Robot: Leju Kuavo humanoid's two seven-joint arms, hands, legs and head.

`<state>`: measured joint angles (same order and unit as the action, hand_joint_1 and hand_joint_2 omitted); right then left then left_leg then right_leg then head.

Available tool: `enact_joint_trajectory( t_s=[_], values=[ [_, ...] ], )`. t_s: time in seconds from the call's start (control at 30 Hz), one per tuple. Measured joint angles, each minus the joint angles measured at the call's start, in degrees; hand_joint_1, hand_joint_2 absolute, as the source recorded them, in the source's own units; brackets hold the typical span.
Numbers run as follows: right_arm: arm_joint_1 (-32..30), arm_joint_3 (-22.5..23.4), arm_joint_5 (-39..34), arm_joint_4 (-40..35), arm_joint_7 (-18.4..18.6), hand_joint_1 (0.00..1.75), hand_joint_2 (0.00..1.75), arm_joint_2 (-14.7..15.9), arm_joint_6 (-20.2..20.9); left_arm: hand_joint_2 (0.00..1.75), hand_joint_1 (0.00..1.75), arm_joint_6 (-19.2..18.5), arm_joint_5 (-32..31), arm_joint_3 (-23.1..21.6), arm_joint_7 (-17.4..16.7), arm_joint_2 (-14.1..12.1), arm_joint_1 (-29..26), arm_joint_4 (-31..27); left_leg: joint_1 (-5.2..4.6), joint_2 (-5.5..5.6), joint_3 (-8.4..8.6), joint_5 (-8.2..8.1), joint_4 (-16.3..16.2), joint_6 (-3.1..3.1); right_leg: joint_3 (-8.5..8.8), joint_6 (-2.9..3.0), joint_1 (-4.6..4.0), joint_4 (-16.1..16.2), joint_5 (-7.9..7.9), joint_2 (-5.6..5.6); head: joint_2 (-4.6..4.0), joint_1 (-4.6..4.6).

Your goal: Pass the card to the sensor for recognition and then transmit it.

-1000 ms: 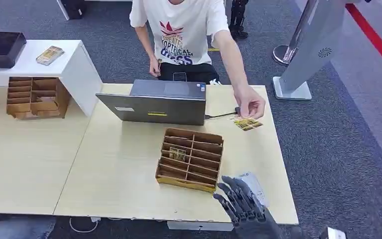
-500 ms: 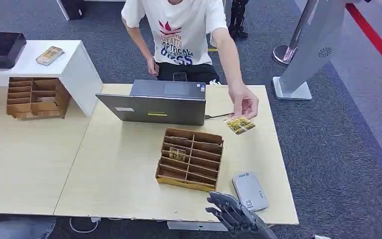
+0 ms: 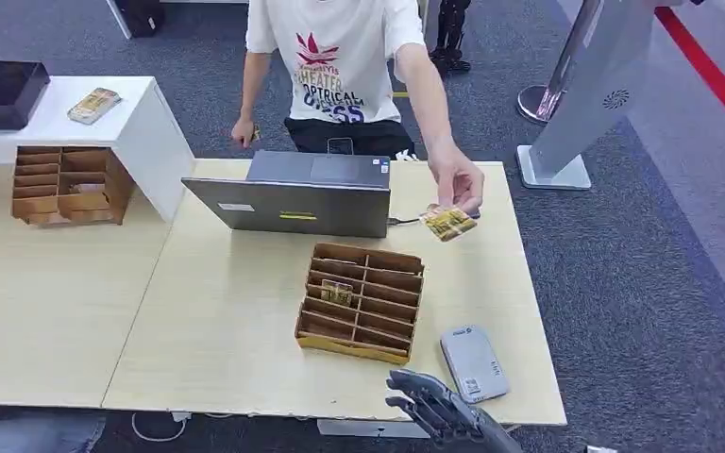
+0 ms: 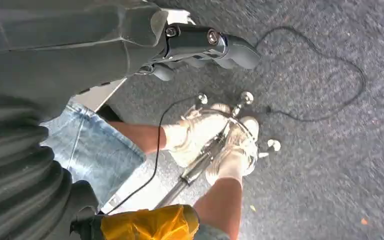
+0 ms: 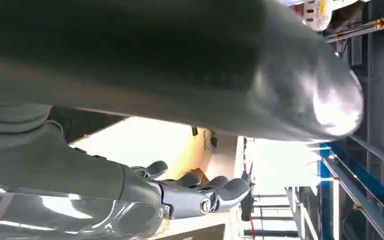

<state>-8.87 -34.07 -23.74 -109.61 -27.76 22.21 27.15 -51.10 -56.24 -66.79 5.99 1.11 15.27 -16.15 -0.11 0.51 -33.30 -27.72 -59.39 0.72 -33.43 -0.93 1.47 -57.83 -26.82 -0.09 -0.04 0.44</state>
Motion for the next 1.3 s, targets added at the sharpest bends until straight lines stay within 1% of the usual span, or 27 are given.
enact_joint_trajectory(
  t_s=[0.1,0.17,0.27,0.37,0.4,0.47,0.53,0.63,0.7,0.8,0.83,0.9,0.93,1.0,1.03,1.07,1.13,1.17,1.3],
  values=[
    [0.33,-0.02,-0.13,0.22,0.19,0.00,0.00,0.00,-0.17,1.75,0.00,0.00,0.11,0.00,0.13,0.00,0.00,0.00,0.00,0.00,0.00,0.00,0.00,0.00,0.00,0.00,0.00,0.00,0.00,0.00,0.00,0.02],
    [0.29,0.00,-1.50,0.33,0.96,0.00,0.00,-0.04,-1.22,1.75,0.00,0.00,0.35,0.00,0.13,0.00,0.00,0.02,0.00,0.00,0.00,0.00,0.00,0.00,-0.01,0.00,0.00,0.00,0.00,0.00,0.00,0.02],
    [-0.56,0.85,-5.54,0.53,1.75,0.00,0.00,-0.66,-4.20,1.75,0.00,-0.35,1.51,0.00,0.02,0.00,-0.03,0.22,0.00,0.02,-0.02,0.00,0.00,0.00,-0.01,-0.02,0.00,0.00,-0.02,-0.01,0.00,0.00],
    [-1.84,2.16,-5.42,0.40,2.03,0.00,0.00,-0.76,-8.14,1.75,0.00,-1.11,2.45,0.00,-0.35,-0.07,-0.05,0.33,0.00,0.02,-0.03,-0.02,0.00,0.03,-0.01,-0.03,0.00,0.00,-0.02,-0.01,0.00,0.00],
    [-2.60,2.67,-4.65,-0.04,2.05,0.00,1.75,-0.74,-9.73,1.75,0.00,-1.16,2.95,0.00,-0.64,-0.18,-0.09,0.33,-0.01,0.03,-0.03,-0.03,0.00,0.03,-0.01,-0.04,0.00,0.00,-0.03,-0.02,0.00,0.02],
    [-3.27,3.30,-2.54,-0.96,3.29,0.00,1.75,-0.74,-13.15,1.75,0.00,-1.18,3.71,0.00,-1.11,-0.33,-0.18,0.33,-0.01,0.01,-0.10,-0.03,0.01,0.03,-0.01,-0.04,0.00,0.00,-0.03,0.00,0.00,0.02],
    [-3.21,3.61,-0.23,-1.29,4.64,0.00,1.75,-0.89,-16.31,1.75,0.00,-1.99,4.31,0.00,-1.66,-0.35,-0.17,0.33,-0.02,-0.01,-0.08,-0.03,0.01,0.04,-0.01,-0.04,0.01,0.00,-0.03,0.02,0.00,0.00],
    [-2.56,4.11,6.33,-1.77,6.95,0.00,1.75,-1.95,-24.01,1.75,0.00,-2.47,4.85,0.00,-2.56,-0.37,-0.16,0.33,-0.02,0.02,-0.08,-0.03,0.01,0.04,0.00,-0.04,0.01,0.00,-0.03,-0.03,0.00,0.00],
    [-1.71,4.13,12.61,-2.23,8.24,0.00,1.75,-2.89,-29.50,1.75,0.00,-3.63,5.18,0.00,-3.46,-0.42,-0.10,0.31,-0.02,-0.01,-0.08,-0.03,0.01,0.04,0.01,-0.04,0.01,-0.01,-0.02,-0.01,0.00,0.02],
    [-0.06,3.91,26.53,-2.38,11.02,0.00,1.75,-5.10,-39.42,1.75,0.00,-5.20,5.49,0.00,-5.58,-0.52,0.00,0.00,-0.02,0.00,-0.06,-0.02,0.01,0.04,0.01,-0.04,0.01,-0.02,-0.02,-0.02,0.00,0.04],
    [0.48,3.76,29.74,-2.40,11.72,0.00,1.75,-5.84,-41.62,1.75,0.00,-5.53,5.44,0.00,-6.28,-0.68,0.00,-0.26,-0.02,0.00,-0.02,-0.02,0.01,0.03,0.01,-0.04,0.01,-0.02,-0.02,-0.02,0.00,0.02],
    [1.33,3.17,36.19,-2.38,13.01,0.00,1.75,-7.52,-45.78,1.75,0.00,-5.20,3.95,-0.04,-9.60,-0.11,0.03,-0.55,0.03,0.01,-0.01,-0.02,0.01,0.03,0.00,-0.04,-0.02,-0.01,-0.02,-0.02,0.00,0.02],
    [1.88,2.86,38.28,-2.31,13.53,0.00,1.75,-8.27,-46.96,1.75,0.00,-5.27,3.41,-0.11,-10.50,-0.02,0.02,-0.59,0.04,-0.03,0.01,-0.01,0.00,0.03,0.00,-0.04,-0.03,-0.01,-0.02,0.01,0.00,0.18],
    [2.74,2.34,44.34,-2.16,14.93,0.00,1.75,-10.12,-50.56,1.75,0.00,-5.47,2.27,-0.72,-12.42,0.88,0.80,-0.90,0.02,-0.06,0.05,-0.01,-0.02,0.03,-0.03,-0.04,-0.02,0.00,-0.02,0.03,-0.02,0.09],
    [2.93,2.18,46.66,-2.12,15.32,0.00,1.75,-10.76,-51.96,1.75,0.00,-6.87,1.68,-1.16,-13.07,1.44,1.18,-0.94,0.02,-0.04,0.06,-0.01,-0.03,0.03,-0.02,-0.04,-0.02,0.00,-0.02,0.02,0.00,0.13],
    [3.14,1.90,48.88,-2.14,15.65,0.00,1.75,-11.54,-53.38,1.75,0.00,-9.10,1.29,-1.53,-13.97,2.01,1.63,-1.23,0.03,-0.04,0.05,-0.01,-0.03,0.03,-0.01,-0.04,-0.03,0.00,-0.02,0.02,0.00,0.11],
    [3.40,1.37,50.40,-2.14,15.93,0.00,1.75,-12.72,-54.29,1.75,0.00,-13.76,0.83,-1.92,-14.64,3.02,2.86,-1.77,0.03,-0.12,0.06,-0.02,-0.02,0.03,0.00,-0.04,-0.02,0.00,-0.02,0.07,-0.02,0.11],
    [3.45,1.22,50.60,-2.14,16.11,0.00,1.75,-13.05,-54.42,1.75,0.00,-14.56,0.44,-2.23,-14.99,3.37,2.98,-1.94,0.04,-0.19,0.09,-0.02,-0.02,0.02,0.00,-0.04,-0.03,0.00,-0.02,0.16,-0.02,0.13],
    [3.45,1.09,50.77,-2.16,16.26,0.00,1.75,-13.66,-54.84,1.75,0.00,-14.58,0.31,-2.99,-15.48,3.63,3.12,-2.30,0.05,-0.28,0.10,-0.02,-0.03,0.02,-0.03,-0.04,-0.04,0.00,-0.01,0.25,0.00,0.11]
  ],
)
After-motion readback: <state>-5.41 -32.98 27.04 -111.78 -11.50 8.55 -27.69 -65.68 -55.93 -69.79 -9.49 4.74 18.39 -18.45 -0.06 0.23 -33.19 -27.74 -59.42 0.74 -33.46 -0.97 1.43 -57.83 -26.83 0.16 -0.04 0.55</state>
